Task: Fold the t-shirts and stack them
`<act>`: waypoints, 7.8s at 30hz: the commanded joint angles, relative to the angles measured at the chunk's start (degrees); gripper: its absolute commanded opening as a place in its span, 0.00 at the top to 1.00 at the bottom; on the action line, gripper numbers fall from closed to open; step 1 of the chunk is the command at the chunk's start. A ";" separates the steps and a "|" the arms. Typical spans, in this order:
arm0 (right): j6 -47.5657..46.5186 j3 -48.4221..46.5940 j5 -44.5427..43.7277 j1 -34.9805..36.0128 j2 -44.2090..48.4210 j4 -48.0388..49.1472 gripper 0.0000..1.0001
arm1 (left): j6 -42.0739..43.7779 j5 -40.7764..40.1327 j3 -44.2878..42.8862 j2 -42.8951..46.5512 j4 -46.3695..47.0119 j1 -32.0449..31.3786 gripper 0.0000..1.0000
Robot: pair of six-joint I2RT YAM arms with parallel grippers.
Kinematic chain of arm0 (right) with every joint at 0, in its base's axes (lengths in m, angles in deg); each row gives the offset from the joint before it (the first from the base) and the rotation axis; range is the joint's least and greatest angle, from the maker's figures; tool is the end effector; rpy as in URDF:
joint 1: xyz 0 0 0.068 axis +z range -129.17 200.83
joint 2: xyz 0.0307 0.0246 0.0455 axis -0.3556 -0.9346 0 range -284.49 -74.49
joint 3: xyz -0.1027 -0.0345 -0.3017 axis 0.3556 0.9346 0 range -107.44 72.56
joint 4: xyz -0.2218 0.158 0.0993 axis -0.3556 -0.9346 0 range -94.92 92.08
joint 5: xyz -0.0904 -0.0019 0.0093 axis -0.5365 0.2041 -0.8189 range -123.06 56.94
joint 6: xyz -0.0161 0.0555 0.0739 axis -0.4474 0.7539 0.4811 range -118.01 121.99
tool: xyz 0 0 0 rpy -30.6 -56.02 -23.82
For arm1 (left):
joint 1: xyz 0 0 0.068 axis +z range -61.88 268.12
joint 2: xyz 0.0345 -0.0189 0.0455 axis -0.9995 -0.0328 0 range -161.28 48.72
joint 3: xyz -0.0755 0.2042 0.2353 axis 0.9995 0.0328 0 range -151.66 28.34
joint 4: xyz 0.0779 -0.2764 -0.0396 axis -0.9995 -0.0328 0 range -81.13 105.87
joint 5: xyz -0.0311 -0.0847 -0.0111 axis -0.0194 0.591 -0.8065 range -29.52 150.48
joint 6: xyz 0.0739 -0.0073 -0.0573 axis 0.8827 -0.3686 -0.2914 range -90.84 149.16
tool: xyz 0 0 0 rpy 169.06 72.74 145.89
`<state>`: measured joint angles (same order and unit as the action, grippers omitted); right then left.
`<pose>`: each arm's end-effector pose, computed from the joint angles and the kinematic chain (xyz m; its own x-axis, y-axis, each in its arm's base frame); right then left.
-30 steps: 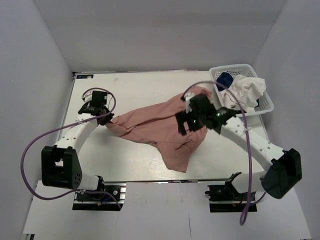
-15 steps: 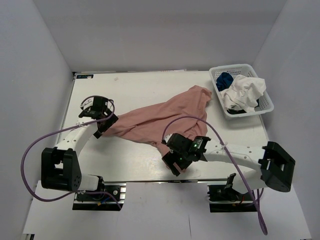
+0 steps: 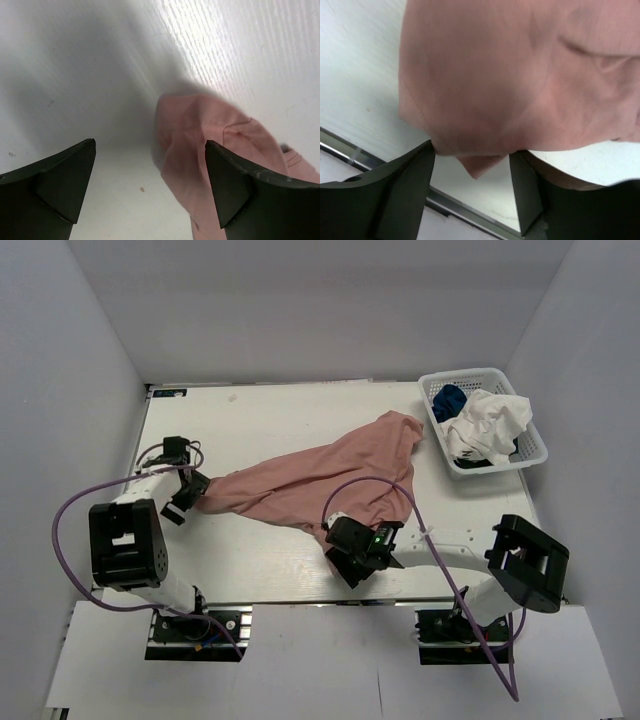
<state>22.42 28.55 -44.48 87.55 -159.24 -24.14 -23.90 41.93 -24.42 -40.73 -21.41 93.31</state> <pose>0.1340 0.2692 0.1468 -0.6444 -0.6321 -0.4303 -0.6881 0.7248 -0.0341 0.3124 0.0554 0.1621 -0.4367 -0.8005 -0.4104 -0.8692 0.4931 -0.0370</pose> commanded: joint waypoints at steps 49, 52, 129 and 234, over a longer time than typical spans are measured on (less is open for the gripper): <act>-50.13 -77.19 -32.01 -21.10 17.40 16.20 1.00 | 14.56 14.85 -68.26 25.02 -9.92 0.26 1.00; -49.17 -76.58 -23.92 -21.19 21.18 16.20 1.00 | 14.56 15.73 -72.21 27.31 -9.39 0.26 1.00; -2.34 -31.34 7.35 -40.44 -6.34 -3.06 0.10 | 20.01 22.50 -28.83 -6.56 4.41 -5.98 0.00; 14.90 9.83 7.78 -19.70 30.32 -15.08 1.00 | 4.01 9.59 9.94 15.78 -6.03 -5.63 1.00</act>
<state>34.42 40.68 -44.08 66.00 -133.53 -28.73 -20.81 53.36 -14.78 -30.61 -22.13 87.63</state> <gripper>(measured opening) 0.034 0.009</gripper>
